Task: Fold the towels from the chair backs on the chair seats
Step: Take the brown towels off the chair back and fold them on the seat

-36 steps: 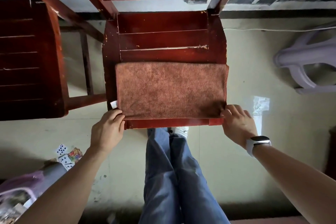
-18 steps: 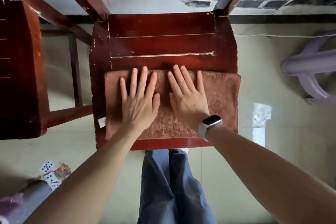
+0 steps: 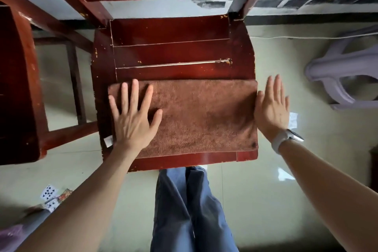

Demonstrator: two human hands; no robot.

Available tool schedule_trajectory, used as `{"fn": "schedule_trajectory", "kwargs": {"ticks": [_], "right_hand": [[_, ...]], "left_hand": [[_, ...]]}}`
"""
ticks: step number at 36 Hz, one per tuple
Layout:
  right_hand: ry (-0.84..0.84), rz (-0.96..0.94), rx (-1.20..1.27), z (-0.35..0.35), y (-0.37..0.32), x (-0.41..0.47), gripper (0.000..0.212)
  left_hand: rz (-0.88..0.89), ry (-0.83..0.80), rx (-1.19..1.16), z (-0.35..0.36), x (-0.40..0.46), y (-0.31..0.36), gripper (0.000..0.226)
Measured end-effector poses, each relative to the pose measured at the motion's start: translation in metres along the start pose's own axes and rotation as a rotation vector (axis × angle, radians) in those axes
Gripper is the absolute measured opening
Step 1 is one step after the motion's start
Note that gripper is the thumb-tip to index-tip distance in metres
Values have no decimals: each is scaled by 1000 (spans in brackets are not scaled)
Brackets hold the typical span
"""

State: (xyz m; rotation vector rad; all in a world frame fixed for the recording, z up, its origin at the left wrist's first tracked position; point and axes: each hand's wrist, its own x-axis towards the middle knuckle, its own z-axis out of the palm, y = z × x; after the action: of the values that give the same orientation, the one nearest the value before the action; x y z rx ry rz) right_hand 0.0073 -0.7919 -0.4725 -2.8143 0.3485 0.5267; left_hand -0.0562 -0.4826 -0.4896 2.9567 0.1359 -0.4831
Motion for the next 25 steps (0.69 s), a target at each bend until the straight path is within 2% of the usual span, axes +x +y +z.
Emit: {"fn": "schedule_trajectory", "kwargs": {"ticks": [4,7,9,13,19,25], "right_hand": [[26,3,216,-11,6,-16,45],[78,17,348,-12,-1,-31,30],[58,101,386,-8,-6,-34,24],[-29,288,384,-2,-11,-31,25],[-91,338,226,-1,-20,-27,28],[-174,391,172,-5,-33,-26,32]], "left_hand": [[-46,-21,-51,-10,-6,8,68],[6,-37,-53,-12,-21,19,68],[62,-62,-35,-9,-33,28,66],[91,-146,5,1,-55,38,67],[58,-206,39,6,-57,36,69],[58,-212,46,5,-57,36,69]]}}
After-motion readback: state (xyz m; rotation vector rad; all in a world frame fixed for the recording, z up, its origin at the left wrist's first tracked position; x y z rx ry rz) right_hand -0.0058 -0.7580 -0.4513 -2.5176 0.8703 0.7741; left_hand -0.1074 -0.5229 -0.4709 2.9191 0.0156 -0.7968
